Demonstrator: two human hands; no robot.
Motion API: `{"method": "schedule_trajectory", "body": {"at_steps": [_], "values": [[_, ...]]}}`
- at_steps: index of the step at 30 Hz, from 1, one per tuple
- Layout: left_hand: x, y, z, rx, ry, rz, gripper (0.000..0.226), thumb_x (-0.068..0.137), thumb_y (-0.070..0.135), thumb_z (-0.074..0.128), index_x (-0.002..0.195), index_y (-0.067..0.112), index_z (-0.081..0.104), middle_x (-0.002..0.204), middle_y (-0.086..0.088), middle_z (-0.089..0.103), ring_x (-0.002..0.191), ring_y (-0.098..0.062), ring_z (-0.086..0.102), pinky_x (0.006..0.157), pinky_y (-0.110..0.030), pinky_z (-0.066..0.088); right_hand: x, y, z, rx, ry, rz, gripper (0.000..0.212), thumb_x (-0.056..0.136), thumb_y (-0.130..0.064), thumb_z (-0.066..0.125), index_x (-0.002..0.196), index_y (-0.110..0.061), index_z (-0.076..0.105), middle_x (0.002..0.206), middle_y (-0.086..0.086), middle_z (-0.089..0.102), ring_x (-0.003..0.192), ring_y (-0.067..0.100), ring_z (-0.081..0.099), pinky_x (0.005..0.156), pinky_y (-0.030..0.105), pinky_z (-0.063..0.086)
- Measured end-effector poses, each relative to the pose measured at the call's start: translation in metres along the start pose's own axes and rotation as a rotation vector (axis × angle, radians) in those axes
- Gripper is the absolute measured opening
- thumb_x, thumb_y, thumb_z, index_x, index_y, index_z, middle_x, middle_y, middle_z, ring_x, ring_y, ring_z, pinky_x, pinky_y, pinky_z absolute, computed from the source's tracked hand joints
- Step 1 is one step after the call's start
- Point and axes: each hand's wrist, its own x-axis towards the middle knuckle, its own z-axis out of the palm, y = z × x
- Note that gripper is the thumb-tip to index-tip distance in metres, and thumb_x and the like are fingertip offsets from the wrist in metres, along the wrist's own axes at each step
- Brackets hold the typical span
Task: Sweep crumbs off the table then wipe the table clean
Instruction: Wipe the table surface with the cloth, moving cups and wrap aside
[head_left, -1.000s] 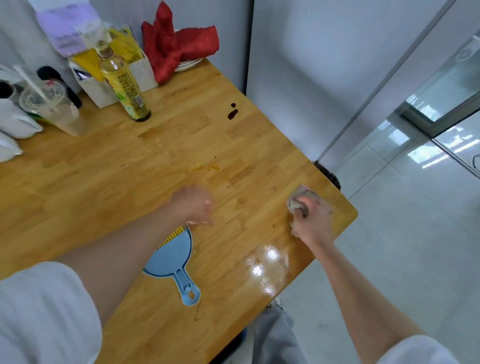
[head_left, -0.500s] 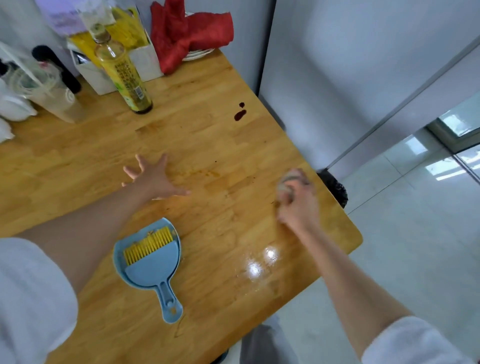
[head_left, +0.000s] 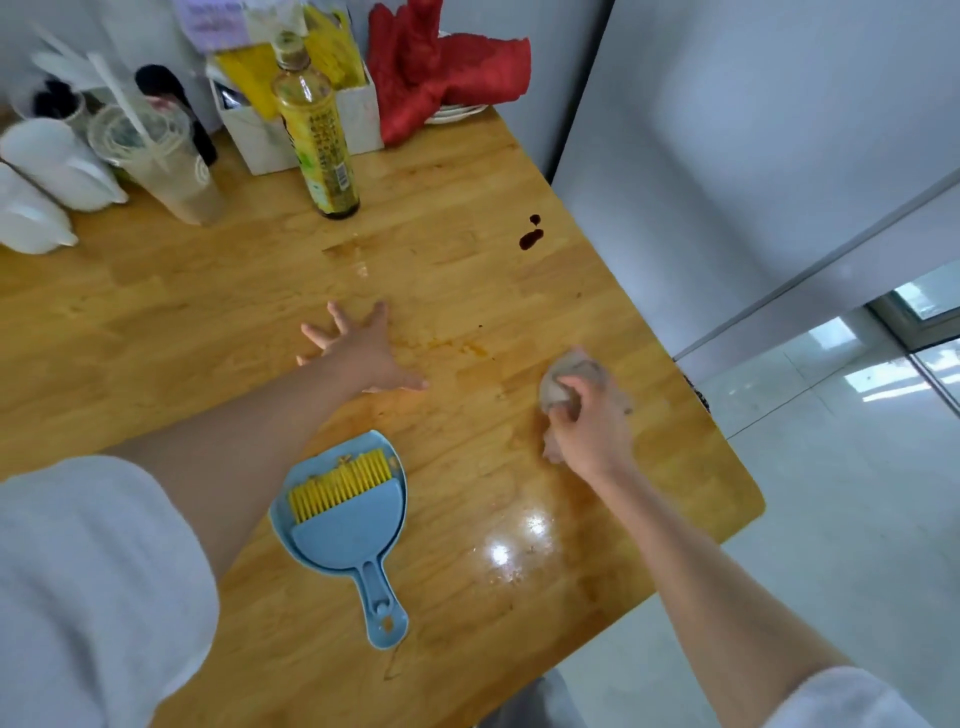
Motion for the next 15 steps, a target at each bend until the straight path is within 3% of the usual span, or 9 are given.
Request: {"method": "schedule_trajectory", "body": {"at_steps": [2, 4, 6, 8, 9, 10, 11, 13, 15], "values": [[0.0, -0.003, -0.004, -0.014, 0.012, 0.016, 0.133, 0.062, 0.076, 0.076, 0.154, 0.042, -0.014, 0.16, -0.014, -0.03, 0.145, -0.054, -0.018, 0.118, -0.065, 0.009, -0.032, -0.016, 0.034, -0.104, -0.318, -0.271, 0.026, 0.092, -0.025, 0.062, 0.118, -0.027, 0.064, 0.11, -0.005, 0.065, 0.06, -0.003, 0.053, 0.056, 0.014, 0.046], [0.004, -0.014, -0.009, -0.031, 0.02, 0.044, 0.124, 0.066, 0.079, 0.069, 0.156, 0.04, -0.008, 0.162, -0.016, -0.023, 0.148, -0.048, -0.014, 0.12, -0.06, 0.007, -0.028, -0.016, 0.031, -0.119, -0.399, -0.379, 0.025, 0.091, -0.02, 0.065, 0.115, -0.026, 0.067, 0.109, -0.009, 0.066, 0.066, -0.002, 0.055, 0.061, 0.01, 0.047], [0.007, -0.027, -0.019, -0.02, 0.063, 0.066, 0.114, 0.072, 0.079, 0.063, 0.158, 0.038, 0.001, 0.165, -0.017, -0.014, 0.15, -0.044, -0.011, 0.12, -0.058, 0.009, 0.004, -0.012, 0.008, -0.042, -0.201, -0.254, 0.024, 0.089, -0.008, 0.066, 0.109, -0.019, 0.071, 0.104, -0.011, 0.064, 0.072, -0.001, 0.058, 0.063, 0.002, 0.043], [0.006, -0.042, -0.028, 0.007, 0.082, 0.066, 0.102, 0.081, 0.072, 0.061, 0.158, 0.035, 0.006, 0.165, -0.017, -0.005, 0.151, -0.04, -0.01, 0.12, -0.06, 0.007, 0.038, -0.007, -0.013, 0.013, 0.127, 0.093, 0.021, 0.092, -0.01, 0.062, 0.11, -0.018, 0.068, 0.102, -0.008, 0.065, 0.075, 0.008, 0.06, 0.054, 0.005, 0.037], [0.005, -0.049, -0.031, 0.026, 0.08, 0.05, 0.096, 0.085, 0.066, 0.06, 0.158, 0.034, 0.006, 0.165, -0.018, -0.002, 0.151, -0.038, -0.01, 0.12, -0.06, 0.004, 0.047, -0.01, -0.012, 0.005, 0.215, 0.212, 0.019, 0.093, -0.013, 0.061, 0.11, -0.018, 0.067, 0.103, -0.005, 0.067, 0.075, 0.01, 0.06, 0.05, 0.008, 0.036], [0.006, -0.056, -0.033, 0.037, 0.082, 0.026, 0.093, 0.088, 0.062, 0.059, 0.158, 0.033, 0.006, 0.164, -0.02, -0.001, 0.151, -0.037, -0.012, 0.12, -0.061, 0.002, 0.048, -0.019, -0.003, 0.006, 0.215, 0.203, 0.017, 0.093, -0.014, 0.062, 0.108, -0.017, 0.068, 0.101, -0.004, 0.068, 0.075, 0.011, 0.062, 0.049, 0.01, 0.038], [0.01, -0.064, -0.034, 0.036, 0.083, 0.005, 0.091, 0.089, 0.06, 0.058, 0.158, 0.033, 0.005, 0.164, -0.021, -0.002, 0.151, -0.037, -0.014, 0.119, -0.062, 0.0, 0.044, -0.03, 0.014, 0.007, 0.111, 0.081, 0.016, 0.091, -0.013, 0.065, 0.105, -0.018, 0.069, 0.1, -0.004, 0.068, 0.078, 0.011, 0.066, 0.052, 0.01, 0.043], [0.016, -0.077, -0.033, 0.02, 0.097, -0.032, 0.088, 0.089, 0.06, 0.056, 0.158, 0.037, 0.006, 0.163, -0.024, -0.007, 0.15, -0.039, -0.016, 0.118, -0.064, 0.0, 0.013, -0.061, 0.044, -0.037, -0.277, -0.241, 0.019, 0.088, -0.016, 0.07, 0.105, -0.023, 0.07, 0.103, -0.009, 0.068, 0.088, 0.009, 0.067, 0.068, 0.011, 0.05], [0.017, -0.085, -0.035, 0.035, 0.093, -0.041, 0.081, 0.093, 0.055, 0.053, 0.158, 0.04, 0.006, 0.163, -0.023, -0.008, 0.15, -0.039, -0.014, 0.119, -0.062, 0.001, 0.001, -0.069, 0.057, -0.132, -0.539, -0.429, 0.023, 0.087, -0.021, 0.071, 0.11, -0.027, 0.07, 0.116, -0.011, 0.067, 0.1, 0.007, 0.064, 0.084, 0.022, 0.054]]}}
